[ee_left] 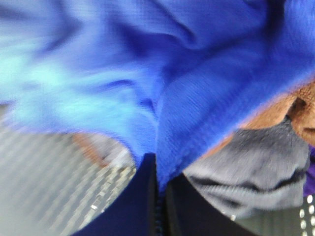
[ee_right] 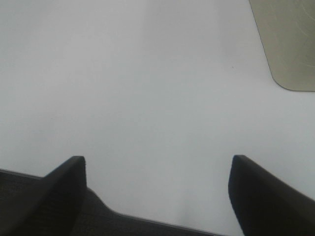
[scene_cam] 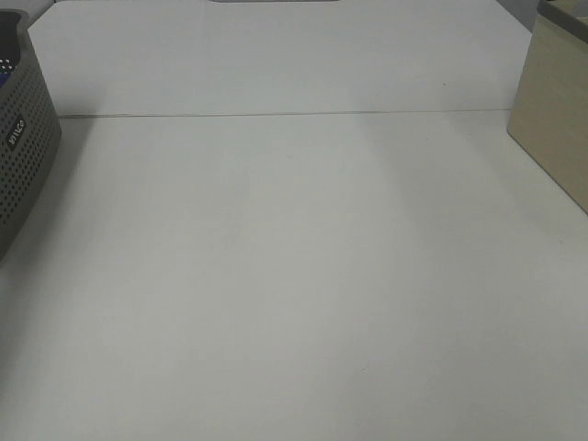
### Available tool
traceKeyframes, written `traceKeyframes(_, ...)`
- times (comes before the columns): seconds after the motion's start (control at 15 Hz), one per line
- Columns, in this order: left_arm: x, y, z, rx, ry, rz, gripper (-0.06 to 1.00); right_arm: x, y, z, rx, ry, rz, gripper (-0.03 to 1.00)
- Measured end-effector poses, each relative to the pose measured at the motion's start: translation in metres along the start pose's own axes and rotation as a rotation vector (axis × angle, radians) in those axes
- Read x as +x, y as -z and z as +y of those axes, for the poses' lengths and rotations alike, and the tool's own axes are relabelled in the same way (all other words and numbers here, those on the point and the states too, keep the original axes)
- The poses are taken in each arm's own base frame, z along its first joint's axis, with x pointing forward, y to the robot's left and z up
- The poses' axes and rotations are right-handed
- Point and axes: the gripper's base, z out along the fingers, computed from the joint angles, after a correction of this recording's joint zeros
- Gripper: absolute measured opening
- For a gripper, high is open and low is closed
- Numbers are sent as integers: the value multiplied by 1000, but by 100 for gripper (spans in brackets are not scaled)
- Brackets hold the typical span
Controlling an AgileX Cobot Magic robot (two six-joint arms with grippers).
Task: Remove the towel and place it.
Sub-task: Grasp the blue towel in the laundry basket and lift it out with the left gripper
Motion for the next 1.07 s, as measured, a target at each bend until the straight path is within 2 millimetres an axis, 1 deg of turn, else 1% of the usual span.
traceKeyframes(0.07, 3, 21, 3, -43, 33, -17, 0, 0, 0, 0, 0, 0, 0, 78)
traceKeyframes(0.2, 15, 66, 8, -133, 86, -49, 0, 0, 0, 0, 0, 0, 0, 78)
traceKeyframes(0.27, 25, 96, 8, -193, 112, -72, 0, 0, 0, 0, 0, 0, 0, 78)
traceKeyframes(0.47, 50, 170, 0, -342, 172, -144, 0, 0, 0, 0, 0, 0, 0, 78)
traceKeyframes(0.6, 65, 214, -6, -477, 197, -200, 0, 0, 0, 0, 0, 0, 0, 78)
traceKeyframes(0.67, 68, 223, -7, -516, 201, -217, 0, 0, 0, 0, 0, 0, 0, 78)
traceKeyframes(0.73, 74, 245, -10, -606, 210, -257, 0, 0, 0, 0, 0, 0, 0, 78)
traceKeyframes(0.87, 79, 287, -22, -765, 205, -348, 0, 0, 0, 0, 0, 0, 0, 78)
traceKeyframes(0.93, 74, 324, -36, -890, 174, -452, 0, 0, 0, 0, -1, 0, 0, 78)
traceKeyframes(1.0, 68, 340, -45, -933, 147, -511, 0, 0, 0, 0, -3, -1, 0, 78)
traceKeyframes(1.07, 65, 347, -50, -950, 134, -540, 0, 0, 0, 0, -3, -1, 0, 78)
